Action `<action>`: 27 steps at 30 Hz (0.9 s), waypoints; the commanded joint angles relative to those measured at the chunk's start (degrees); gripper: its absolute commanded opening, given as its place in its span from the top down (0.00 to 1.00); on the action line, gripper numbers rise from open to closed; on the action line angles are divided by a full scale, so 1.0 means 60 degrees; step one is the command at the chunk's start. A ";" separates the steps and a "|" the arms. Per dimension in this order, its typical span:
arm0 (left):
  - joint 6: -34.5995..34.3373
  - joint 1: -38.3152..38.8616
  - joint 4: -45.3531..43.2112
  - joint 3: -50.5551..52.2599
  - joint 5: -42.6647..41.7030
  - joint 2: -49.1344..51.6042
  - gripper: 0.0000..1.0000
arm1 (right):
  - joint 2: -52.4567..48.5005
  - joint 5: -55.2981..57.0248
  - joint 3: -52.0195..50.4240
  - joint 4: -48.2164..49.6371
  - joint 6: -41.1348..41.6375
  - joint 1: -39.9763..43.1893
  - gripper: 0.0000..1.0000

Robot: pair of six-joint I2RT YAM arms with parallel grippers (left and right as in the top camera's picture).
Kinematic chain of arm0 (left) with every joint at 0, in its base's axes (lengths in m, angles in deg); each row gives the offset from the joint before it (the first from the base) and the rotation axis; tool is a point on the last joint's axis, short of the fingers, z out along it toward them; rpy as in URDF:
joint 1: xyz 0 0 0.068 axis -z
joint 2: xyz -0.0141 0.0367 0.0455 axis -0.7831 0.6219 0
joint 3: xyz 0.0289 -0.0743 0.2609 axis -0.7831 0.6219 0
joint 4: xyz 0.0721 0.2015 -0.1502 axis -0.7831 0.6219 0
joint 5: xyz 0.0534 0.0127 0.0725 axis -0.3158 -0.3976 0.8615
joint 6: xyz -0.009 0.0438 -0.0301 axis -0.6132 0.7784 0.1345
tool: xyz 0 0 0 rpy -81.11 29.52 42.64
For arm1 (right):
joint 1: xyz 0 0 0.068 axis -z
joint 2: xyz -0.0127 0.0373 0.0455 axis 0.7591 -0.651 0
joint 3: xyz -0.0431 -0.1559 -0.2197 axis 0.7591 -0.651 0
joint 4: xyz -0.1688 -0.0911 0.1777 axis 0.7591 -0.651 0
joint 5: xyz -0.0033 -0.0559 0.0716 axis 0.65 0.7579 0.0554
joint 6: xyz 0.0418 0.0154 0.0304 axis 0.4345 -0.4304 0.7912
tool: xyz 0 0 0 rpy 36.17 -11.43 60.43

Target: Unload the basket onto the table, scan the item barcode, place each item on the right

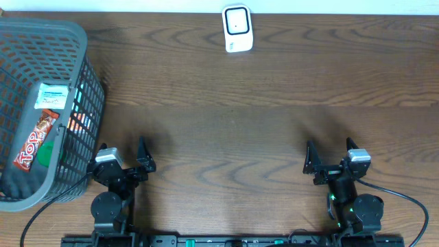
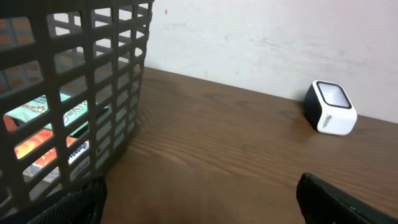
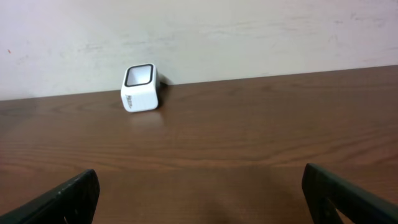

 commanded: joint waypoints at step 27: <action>0.0160 0.0025 0.0168 -0.4823 -0.6601 0.5876 0.02 | 0.0051 0.0051 -0.0015 -0.0040 0.0106 -0.0055 0.01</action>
